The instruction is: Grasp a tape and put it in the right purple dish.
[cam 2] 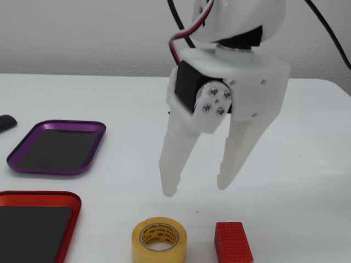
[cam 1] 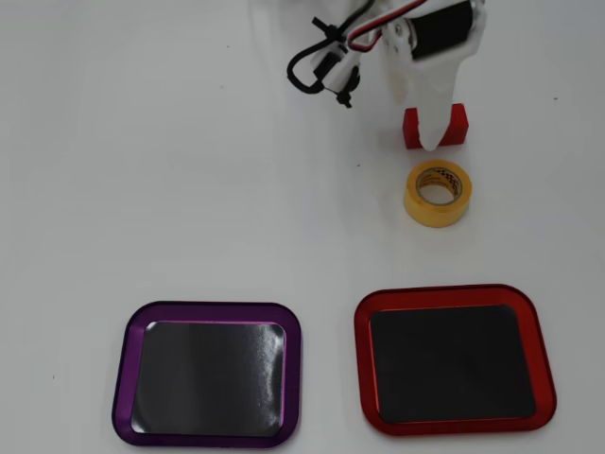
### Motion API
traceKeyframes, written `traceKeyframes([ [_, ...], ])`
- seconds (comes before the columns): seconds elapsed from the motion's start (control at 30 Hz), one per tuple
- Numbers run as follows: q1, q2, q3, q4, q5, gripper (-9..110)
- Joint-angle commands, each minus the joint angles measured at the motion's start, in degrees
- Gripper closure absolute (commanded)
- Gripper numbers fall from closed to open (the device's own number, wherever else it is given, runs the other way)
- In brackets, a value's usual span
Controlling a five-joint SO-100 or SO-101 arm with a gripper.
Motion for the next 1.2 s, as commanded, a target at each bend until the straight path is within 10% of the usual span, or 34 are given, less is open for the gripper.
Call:
traceKeyframes([
  [0.0, -1.05, -1.23, -2.02, -2.90, -0.53, 82],
  [0.7, -0.79, -9.67, -1.23, -9.84, -0.62, 82],
  [1.17, -0.53, -18.28, -1.93, -12.04, -0.62, 102],
])
